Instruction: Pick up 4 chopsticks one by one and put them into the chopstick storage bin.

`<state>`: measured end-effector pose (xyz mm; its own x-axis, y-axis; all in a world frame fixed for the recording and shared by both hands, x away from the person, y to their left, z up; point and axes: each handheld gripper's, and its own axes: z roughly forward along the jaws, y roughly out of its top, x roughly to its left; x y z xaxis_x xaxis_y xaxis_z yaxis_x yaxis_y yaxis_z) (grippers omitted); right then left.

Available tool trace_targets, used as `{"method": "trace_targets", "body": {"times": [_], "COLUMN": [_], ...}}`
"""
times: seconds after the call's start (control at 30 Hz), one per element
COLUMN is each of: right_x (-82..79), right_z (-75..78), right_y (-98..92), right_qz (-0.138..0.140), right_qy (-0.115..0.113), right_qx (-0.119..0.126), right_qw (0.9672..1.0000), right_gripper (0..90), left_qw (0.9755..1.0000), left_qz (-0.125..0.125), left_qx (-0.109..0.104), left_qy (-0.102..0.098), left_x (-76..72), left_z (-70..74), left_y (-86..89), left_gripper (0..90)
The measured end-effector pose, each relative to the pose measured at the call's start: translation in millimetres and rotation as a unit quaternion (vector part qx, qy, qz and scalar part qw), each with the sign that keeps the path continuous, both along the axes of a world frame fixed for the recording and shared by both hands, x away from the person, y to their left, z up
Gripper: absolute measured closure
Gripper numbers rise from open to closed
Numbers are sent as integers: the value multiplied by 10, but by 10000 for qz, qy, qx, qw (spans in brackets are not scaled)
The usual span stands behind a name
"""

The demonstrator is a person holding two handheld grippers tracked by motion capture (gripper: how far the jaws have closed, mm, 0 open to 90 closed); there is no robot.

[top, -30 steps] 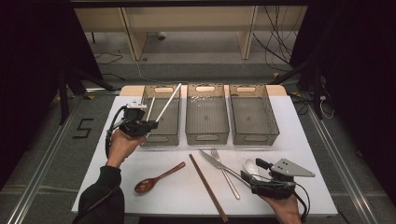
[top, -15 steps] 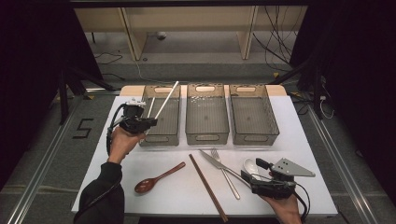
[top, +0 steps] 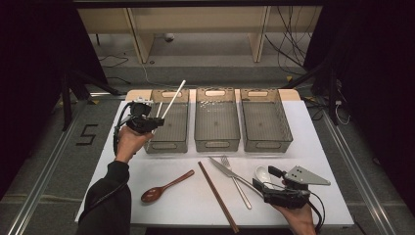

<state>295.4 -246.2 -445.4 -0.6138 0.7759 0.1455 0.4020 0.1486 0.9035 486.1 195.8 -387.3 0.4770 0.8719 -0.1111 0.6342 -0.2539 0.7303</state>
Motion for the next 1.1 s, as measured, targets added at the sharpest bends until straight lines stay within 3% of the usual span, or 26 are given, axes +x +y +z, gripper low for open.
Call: {"method": "trace_targets", "body": {"times": [0.47,1.1], "right_x": [-1,-3], "right_z": [0,1], "right_y": [1,1], "right_qz": [7,19], "right_qy": [1,-3], "right_qx": [3,9], "right_qw": [10000,10000], "right_gripper": [250,250], "left_qw": [9993,9968], "left_qz": [118,399], "left_qx": [206,337], "left_qy": [280,597], "left_x": [239,385], "left_z": [-97,-281], "left_y": [6,-21], "left_gripper": [851,846]}}
